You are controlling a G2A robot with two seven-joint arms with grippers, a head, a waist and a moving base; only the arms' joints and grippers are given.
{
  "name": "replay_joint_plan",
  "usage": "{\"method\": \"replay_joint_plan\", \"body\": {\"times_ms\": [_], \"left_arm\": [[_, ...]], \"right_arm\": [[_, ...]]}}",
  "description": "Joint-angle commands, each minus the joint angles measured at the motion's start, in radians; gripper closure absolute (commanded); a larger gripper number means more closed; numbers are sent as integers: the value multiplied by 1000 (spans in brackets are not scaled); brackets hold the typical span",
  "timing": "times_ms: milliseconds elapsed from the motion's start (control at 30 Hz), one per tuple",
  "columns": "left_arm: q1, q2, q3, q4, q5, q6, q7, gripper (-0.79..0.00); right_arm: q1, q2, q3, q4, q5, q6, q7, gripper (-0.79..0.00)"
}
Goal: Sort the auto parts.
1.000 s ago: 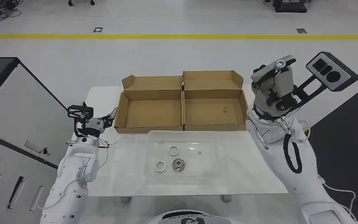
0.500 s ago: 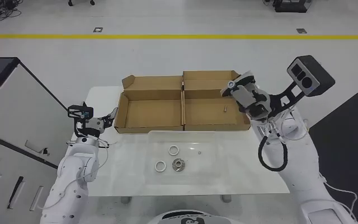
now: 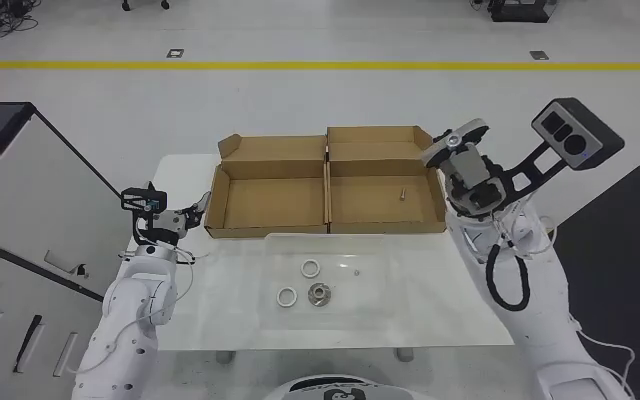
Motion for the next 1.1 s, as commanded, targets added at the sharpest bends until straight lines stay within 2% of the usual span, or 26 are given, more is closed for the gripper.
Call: {"method": "replay_joint_plan", "body": {"times_ms": [0, 667, 733, 833, 900, 967, 1067], "left_arm": [[0, 0, 0, 0, 0, 0, 0, -785], [0, 0, 0, 0, 0, 0, 0, -785], [0, 0, 0, 0, 0, 0, 0, -785], [0, 0, 0, 0, 0, 0, 0, -785], [0, 0, 0, 0, 0, 0, 0, -785], [0, 0, 0, 0, 0, 0, 0, -785], [0, 0, 0, 0, 0, 0, 0, -785]], "right_arm": [[-2, -4, -2, -3, 14, 0, -9, 0], [-2, -4, -2, -3, 14, 0, -9, 0], [-2, -3, 8, -10, -12, 24, 5, 0], [4, 10, 44, 9, -59, 63, 118, 0], [18, 28, 81, 27, -87, 86, 272, 0], [23, 45, 137, 61, -45, 103, 356, 0], [52, 78, 211, 83, -44, 126, 596, 0]]}}
